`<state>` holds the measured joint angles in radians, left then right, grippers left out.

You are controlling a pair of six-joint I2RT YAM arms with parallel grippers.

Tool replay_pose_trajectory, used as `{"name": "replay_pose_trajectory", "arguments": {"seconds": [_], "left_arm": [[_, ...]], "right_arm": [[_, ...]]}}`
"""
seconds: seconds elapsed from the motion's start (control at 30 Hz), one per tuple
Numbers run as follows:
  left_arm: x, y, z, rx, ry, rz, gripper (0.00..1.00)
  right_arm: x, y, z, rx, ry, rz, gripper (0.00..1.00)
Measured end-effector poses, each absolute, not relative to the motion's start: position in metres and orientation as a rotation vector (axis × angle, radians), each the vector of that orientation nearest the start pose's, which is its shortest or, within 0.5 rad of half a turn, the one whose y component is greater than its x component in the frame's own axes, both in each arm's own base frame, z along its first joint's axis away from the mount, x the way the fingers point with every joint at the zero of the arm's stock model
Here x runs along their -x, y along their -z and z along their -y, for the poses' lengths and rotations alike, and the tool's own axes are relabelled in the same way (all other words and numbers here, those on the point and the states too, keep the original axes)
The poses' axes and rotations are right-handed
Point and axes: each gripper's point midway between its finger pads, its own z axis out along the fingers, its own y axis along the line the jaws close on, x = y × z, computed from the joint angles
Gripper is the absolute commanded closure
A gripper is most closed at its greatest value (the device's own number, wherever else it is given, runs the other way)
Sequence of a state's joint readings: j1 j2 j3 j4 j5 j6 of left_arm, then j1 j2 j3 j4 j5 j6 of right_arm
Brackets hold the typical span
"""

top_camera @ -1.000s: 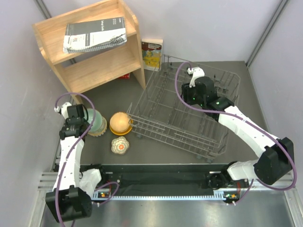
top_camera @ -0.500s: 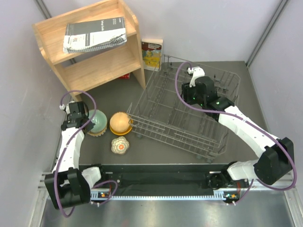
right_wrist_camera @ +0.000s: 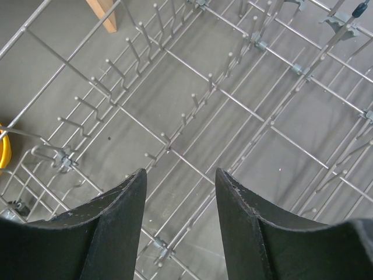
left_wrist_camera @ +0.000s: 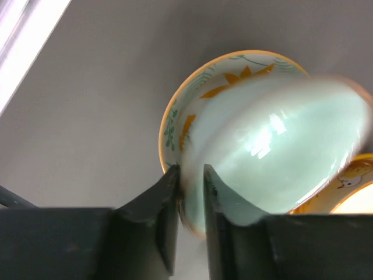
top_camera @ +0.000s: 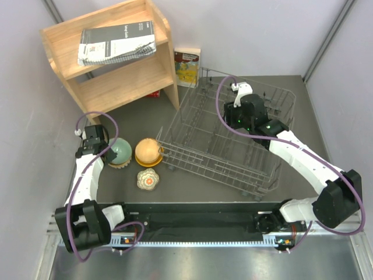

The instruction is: Unload the bowls from the dish rack

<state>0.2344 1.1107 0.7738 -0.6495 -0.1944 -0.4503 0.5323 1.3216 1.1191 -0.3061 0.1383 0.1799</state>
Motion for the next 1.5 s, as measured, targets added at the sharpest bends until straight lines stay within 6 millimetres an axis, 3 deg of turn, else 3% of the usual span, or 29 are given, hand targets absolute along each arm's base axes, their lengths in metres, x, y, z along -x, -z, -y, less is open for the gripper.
{"name": "replay_pose_trajectory", "arguments": {"seconds": [0.07, 0.37, 0.47, 0.57, 0.67, 0.73, 0.8, 0.9, 1.0, 1.13, 1.5], "left_arm": [[-0.25, -0.097, -0.076, 0.919, -0.164, -2.362, 0.61], [-0.249, -0.1, -0.079, 0.922, -0.177, -2.347, 0.58], [-0.25, -0.115, -0.081, 0.913, -0.181, -2.289, 0.57], [-0.257, -0.146, -0.083, 0.884, -0.164, -2.201, 0.53], [-0.275, -0.198, -0.078, 0.812, -0.084, -2.096, 0.48], [-0.29, -0.235, -0.068, 0.741, 0.012, -2.026, 0.48], [-0.301, -0.266, -0.056, 0.673, 0.106, -1.969, 0.48], [-0.31, -0.288, -0.04, 0.594, 0.212, -1.932, 0.48], [-0.314, -0.287, -0.025, 0.54, 0.293, -1.95, 0.48], [-0.312, -0.274, -0.011, 0.501, 0.345, -1.984, 0.48], [-0.305, -0.257, 0.002, 0.47, 0.401, -2.02, 0.49]], "right_arm": [[-0.357, -0.222, -0.191, 0.282, -0.292, -2.068, 0.5], [-0.357, -0.222, -0.19, 0.28, -0.29, -2.068, 0.49], [-0.359, -0.222, -0.186, 0.264, -0.286, -2.068, 0.48], [-0.362, -0.229, -0.177, 0.222, -0.282, -2.057, 0.47], [-0.368, -0.247, -0.149, 0.094, -0.257, -2.016, 0.45], [-0.373, -0.26, -0.12, -0.032, -0.222, -1.98, 0.45], [-0.379, -0.269, -0.078, -0.211, -0.176, -1.94, 0.45], [-0.38, -0.257, -0.031, -0.412, -0.108, -1.926, 0.46], [-0.373, -0.227, -0.001, -0.562, -0.051, -1.958, 0.46], [-0.364, -0.205, 0.013, -0.665, -0.002, -1.974, 0.46], [-0.363, -0.217, 0.029, -0.724, 0.058, -1.901, 0.45]]}}
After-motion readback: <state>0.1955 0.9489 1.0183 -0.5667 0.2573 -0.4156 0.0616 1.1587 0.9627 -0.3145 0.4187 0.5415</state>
